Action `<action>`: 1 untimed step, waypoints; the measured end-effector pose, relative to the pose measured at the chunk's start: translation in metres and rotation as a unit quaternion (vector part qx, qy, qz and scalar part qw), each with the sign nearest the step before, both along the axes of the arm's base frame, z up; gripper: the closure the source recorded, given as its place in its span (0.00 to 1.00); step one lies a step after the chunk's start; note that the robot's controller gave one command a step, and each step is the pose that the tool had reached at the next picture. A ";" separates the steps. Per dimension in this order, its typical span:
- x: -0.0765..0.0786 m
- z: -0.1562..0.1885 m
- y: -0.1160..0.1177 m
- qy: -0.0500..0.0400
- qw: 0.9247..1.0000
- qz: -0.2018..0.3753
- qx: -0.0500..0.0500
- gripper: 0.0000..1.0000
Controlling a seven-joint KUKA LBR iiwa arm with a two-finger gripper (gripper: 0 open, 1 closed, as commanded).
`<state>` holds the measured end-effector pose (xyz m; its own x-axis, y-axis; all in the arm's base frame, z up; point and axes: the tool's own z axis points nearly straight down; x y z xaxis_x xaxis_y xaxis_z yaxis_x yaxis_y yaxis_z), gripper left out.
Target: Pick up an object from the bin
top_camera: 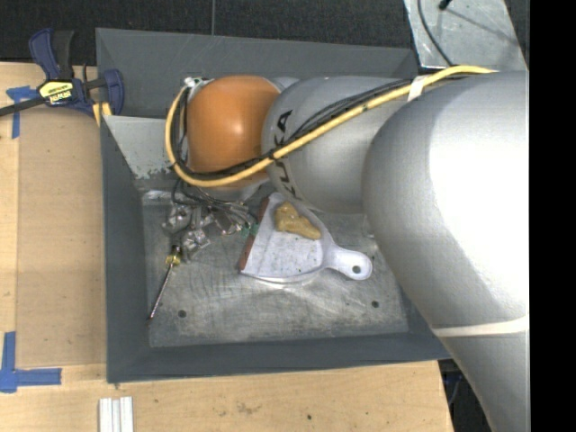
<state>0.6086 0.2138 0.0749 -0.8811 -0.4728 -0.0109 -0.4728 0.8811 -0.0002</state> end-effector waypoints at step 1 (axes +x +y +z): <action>0.000 0.000 0.000 0.000 1.000 -0.001 0.000 1.00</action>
Offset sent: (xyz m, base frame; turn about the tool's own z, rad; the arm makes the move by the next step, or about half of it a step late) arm 0.0000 0.0000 0.0000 0.0000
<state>0.6086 0.2138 0.0748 -0.8817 -0.4717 -0.0106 -0.4717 0.8818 0.0000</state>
